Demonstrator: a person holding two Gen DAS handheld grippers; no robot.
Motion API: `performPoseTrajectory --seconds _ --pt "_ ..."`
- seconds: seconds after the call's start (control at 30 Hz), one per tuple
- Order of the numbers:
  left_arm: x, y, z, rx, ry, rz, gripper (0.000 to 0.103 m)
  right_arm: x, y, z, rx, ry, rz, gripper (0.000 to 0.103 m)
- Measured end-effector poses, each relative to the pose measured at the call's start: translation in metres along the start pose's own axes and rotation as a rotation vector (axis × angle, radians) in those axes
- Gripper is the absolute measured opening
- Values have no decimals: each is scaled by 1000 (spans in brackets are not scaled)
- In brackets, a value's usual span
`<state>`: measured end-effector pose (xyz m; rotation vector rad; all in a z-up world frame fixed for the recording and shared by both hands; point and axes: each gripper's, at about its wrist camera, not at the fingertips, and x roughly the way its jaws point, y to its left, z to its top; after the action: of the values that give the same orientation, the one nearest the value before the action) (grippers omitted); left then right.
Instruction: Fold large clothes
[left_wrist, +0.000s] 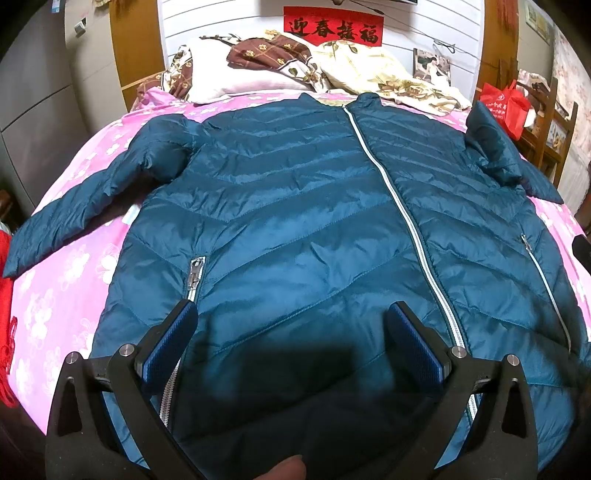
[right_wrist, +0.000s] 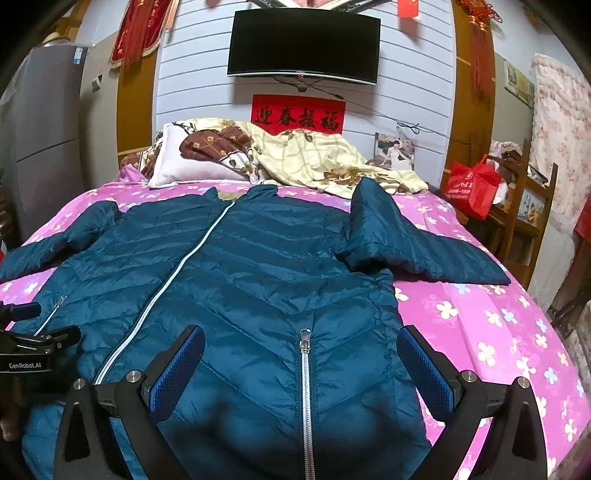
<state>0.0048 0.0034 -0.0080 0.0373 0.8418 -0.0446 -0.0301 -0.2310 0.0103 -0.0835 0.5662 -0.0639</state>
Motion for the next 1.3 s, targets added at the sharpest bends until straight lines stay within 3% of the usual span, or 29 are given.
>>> performPoseTrajectory --seconds 1.3 --pt "3 0 -2 4 4 -15 103 4 -6 4 55 21 4 103"
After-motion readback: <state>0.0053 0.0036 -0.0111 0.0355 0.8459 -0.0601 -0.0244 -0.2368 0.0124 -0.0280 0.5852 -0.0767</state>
